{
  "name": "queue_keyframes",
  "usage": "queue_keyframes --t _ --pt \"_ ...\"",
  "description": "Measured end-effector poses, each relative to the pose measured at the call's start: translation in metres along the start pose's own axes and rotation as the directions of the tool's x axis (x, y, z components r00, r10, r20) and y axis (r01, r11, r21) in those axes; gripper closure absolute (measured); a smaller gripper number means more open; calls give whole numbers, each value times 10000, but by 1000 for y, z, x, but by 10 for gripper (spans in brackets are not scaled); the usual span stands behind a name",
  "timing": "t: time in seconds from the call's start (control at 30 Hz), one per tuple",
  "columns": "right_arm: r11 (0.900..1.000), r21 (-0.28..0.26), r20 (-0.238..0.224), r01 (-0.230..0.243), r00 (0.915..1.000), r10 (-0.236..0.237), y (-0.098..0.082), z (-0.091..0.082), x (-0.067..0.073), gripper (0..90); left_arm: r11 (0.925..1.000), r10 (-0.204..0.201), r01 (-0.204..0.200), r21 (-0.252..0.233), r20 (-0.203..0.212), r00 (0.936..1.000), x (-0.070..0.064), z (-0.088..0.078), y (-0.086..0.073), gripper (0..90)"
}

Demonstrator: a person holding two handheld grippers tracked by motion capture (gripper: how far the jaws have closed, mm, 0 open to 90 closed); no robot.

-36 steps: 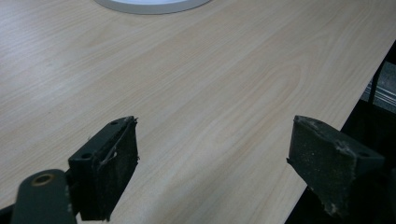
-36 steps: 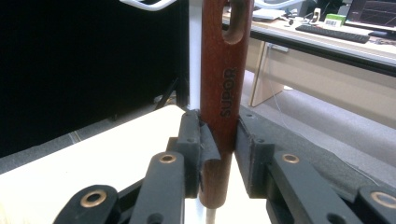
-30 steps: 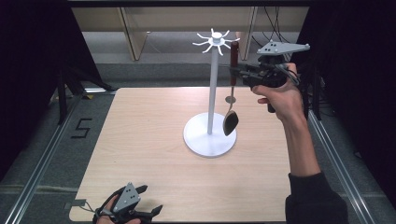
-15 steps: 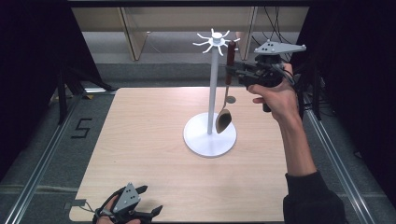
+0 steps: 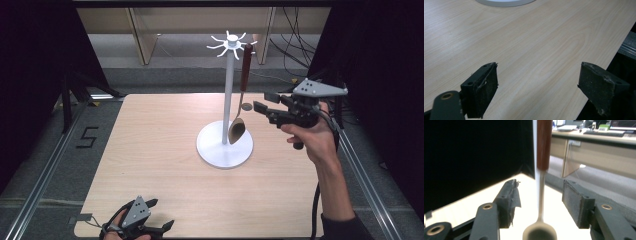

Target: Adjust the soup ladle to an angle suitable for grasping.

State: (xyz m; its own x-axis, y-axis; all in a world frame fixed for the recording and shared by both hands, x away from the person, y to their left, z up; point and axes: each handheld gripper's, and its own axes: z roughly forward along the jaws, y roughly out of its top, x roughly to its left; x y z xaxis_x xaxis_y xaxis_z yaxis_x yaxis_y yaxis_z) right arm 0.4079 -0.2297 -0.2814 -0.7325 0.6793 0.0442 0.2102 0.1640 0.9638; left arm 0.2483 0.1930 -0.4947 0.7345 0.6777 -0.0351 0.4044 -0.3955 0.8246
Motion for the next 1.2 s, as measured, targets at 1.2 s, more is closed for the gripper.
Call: queue_keyframes --t 1.2 --pt "9481 3020 -293 -991 9931 1131 -127 34 -7 369 9992 389 -388 -68 25 9992 3 2 4 151"
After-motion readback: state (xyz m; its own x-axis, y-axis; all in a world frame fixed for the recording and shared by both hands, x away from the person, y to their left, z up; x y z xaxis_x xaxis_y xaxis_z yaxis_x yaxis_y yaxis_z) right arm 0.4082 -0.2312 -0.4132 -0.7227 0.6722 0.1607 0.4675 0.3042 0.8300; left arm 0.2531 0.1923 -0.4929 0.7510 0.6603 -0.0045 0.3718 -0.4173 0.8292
